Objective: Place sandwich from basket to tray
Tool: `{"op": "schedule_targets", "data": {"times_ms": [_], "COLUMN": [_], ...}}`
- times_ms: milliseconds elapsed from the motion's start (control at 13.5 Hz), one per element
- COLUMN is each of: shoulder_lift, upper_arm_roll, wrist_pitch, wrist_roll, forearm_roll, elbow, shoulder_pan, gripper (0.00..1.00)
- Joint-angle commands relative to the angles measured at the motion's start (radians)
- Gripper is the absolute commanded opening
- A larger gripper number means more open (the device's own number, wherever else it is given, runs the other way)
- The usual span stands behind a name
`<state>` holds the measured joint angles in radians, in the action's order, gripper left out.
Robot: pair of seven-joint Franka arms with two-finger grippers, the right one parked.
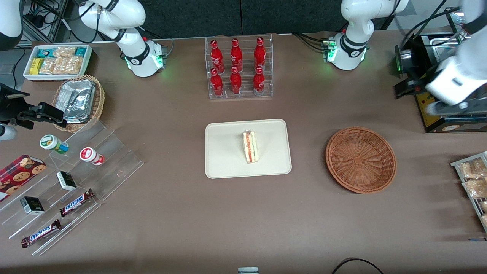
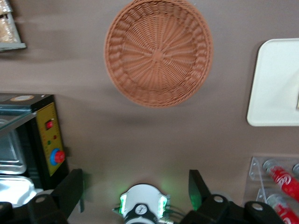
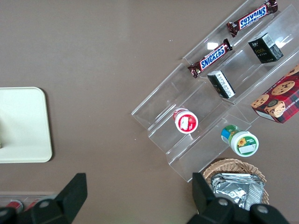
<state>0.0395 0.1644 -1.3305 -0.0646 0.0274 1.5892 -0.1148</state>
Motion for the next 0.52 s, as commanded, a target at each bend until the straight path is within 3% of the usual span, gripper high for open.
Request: {"op": "schedule_targets", "data": {"times_ms": [0,148,444], "shoulder_lift": [0.054,0.057,-0.024], "upper_arm_roll": [-0.132,-0.178,-0.135], "wrist_pitch": [0.033,0.037,0.031], "wrist_roll": [0.055,0.057,0.051], "forearm_roll": [-0.012,-0.015,-0.015], "elbow": [0.012,0.015,-0.075], "shoulder_pan": [0.107,0.138,0.138], "gripper": [0.99,0.99,0.99]}}
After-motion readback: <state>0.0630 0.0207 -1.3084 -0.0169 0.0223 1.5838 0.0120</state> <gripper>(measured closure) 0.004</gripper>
